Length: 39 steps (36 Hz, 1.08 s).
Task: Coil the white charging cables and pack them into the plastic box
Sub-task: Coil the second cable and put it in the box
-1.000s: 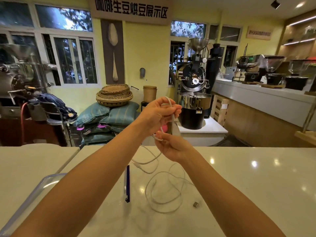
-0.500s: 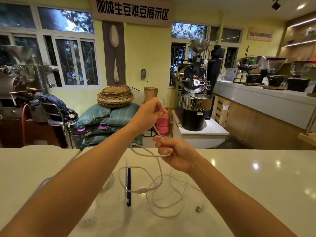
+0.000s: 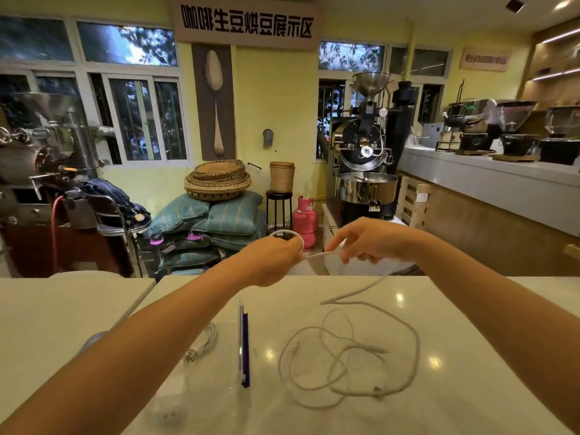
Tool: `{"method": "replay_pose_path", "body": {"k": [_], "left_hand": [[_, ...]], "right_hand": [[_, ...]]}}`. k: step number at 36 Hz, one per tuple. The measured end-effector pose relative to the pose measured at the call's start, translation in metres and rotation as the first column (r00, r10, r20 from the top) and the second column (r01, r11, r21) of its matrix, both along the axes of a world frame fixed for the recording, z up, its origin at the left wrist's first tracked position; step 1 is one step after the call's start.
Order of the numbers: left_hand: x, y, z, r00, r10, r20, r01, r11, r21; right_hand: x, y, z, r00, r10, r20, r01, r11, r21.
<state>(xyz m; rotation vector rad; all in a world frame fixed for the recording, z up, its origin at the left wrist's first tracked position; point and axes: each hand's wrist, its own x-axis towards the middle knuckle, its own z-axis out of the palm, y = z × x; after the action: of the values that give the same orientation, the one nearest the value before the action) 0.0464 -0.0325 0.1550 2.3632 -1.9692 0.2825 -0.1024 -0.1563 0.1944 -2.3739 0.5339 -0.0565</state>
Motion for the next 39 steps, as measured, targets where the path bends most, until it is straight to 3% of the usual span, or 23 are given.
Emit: {"method": "replay_pose_path", "body": {"k": [3,6,8,10,14,19,21,26,29,34,39], "left_hand": [[-0.002,0.001,-0.001,1.000,0.004,-0.001,-0.004,0.999,0.051],[-0.003,0.000,0.001,0.988,-0.003,-0.155,0.016,0.997,0.079],[-0.003,-0.001,0.004,0.948,-0.014,-0.318,0.036,0.997,0.064],[-0.004,0.000,0.009,0.888,-0.037,-0.459,0.055,0.998,0.024],[-0.009,0.001,0.012,0.667,-0.099,-0.739,0.083,0.995,-0.058],[-0.010,0.000,0.009,0.392,-0.185,-0.901,0.139,0.980,-0.141],[-0.009,-0.001,0.010,0.267,-0.218,-0.939,0.153,0.971,-0.182],[-0.013,-0.007,0.014,0.070,-0.271,-0.960,0.085,0.961,-0.265],[-0.014,-0.011,0.016,-0.010,-0.301,-0.953,0.059,0.952,-0.302],[-0.017,-0.018,0.020,-0.088,-0.368,-0.926,0.004,0.929,-0.370],[-0.019,-0.026,0.027,-0.182,-0.447,-0.876,-0.042,0.893,-0.447]], "right_hand": [[-0.002,-0.012,0.009,1.000,0.010,-0.026,-0.011,0.999,-0.032],[-0.005,-0.025,0.013,0.999,-0.018,0.026,0.009,0.953,0.303],[-0.005,-0.036,0.007,0.989,-0.051,0.138,-0.044,0.792,0.609],[-0.003,-0.044,-0.004,0.959,-0.103,0.265,-0.157,0.587,0.794],[0.003,-0.042,-0.020,0.866,-0.326,0.380,-0.264,0.349,0.899],[0.017,-0.040,-0.035,0.790,-0.378,0.484,-0.415,0.252,0.874],[0.023,-0.038,-0.039,0.768,-0.369,0.523,-0.447,0.274,0.851],[0.036,-0.024,-0.049,0.750,-0.340,0.568,-0.422,0.415,0.806],[0.043,-0.011,-0.054,0.738,-0.330,0.588,-0.318,0.599,0.735],[0.050,0.008,-0.053,0.690,-0.334,0.642,-0.143,0.807,0.573],[0.052,0.019,-0.054,0.654,-0.396,0.644,-0.074,0.814,0.576]]}}
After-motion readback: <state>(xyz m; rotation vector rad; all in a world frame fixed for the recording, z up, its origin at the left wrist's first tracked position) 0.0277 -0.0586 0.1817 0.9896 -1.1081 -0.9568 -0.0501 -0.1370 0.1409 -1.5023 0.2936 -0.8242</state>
